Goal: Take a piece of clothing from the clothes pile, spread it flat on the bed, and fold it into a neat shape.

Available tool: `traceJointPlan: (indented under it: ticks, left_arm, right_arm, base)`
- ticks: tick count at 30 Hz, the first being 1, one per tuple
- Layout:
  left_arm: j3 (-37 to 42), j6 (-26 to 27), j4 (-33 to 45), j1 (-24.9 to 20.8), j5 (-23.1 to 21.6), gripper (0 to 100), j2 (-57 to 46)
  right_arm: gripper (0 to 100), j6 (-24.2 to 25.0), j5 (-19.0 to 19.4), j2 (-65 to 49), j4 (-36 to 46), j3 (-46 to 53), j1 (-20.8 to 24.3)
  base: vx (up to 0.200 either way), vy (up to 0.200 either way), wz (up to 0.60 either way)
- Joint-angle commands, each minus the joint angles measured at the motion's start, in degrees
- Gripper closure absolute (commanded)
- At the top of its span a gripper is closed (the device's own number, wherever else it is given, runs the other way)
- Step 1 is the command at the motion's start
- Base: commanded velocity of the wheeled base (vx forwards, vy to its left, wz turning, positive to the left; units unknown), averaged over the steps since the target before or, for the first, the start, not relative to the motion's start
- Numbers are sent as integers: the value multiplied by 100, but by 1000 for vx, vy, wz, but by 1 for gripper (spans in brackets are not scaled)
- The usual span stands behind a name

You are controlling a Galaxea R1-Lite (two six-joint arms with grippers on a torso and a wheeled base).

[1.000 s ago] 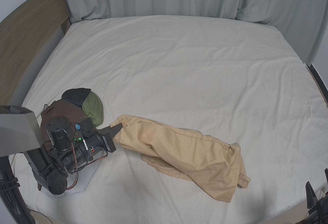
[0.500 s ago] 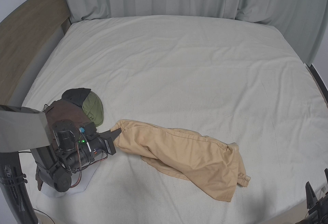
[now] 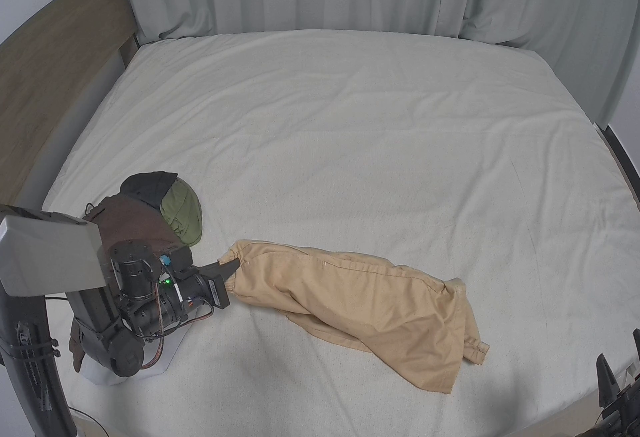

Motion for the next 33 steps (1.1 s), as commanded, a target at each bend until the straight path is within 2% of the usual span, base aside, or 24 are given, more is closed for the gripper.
traceJointPlan:
  ticks: [1, 15, 16, 18, 21, 28, 33]
  left_arm:
    - [-6, 1, -5, 10, -1, 100, 14]
    - [29, -8, -5, 28, 7, 100, 5]
    - [29, -8, -5, 37, 7, 100, 5]
    - [3, -8, -5, 37, 7, 100, 22]
    - [-15, -8, -5, 2, 16, 100, 31]
    - [-41, -61, -5, -7, 16, 100, 5]
    - [-59, -61, -5, 10, 16, 100, -22]
  right_arm:
    - [0, 37, -12, -93, -9, 101, -17]
    - [0, 11, 32, -93, -44, 101, -17]
    - [0, 2, 59, -49, -352, -180, -52]
    - [0, 2, 111, 443, -800, -980, -166]
    - [0, 11, 287, 1191, -844, -1753, -157]
    - [0, 81, 322, 1850, -817, -1560, 27]
    - [0, 81, 577, 2483, -519, -1665, 27]
  base:
    - [0, 0, 0]
    - [0, 0, 0]
    - [0, 0, 0]
    - [0, 0, 0]
    - [0, 0, 0]
    - [0, 0, 0]
    - [0, 0, 0]
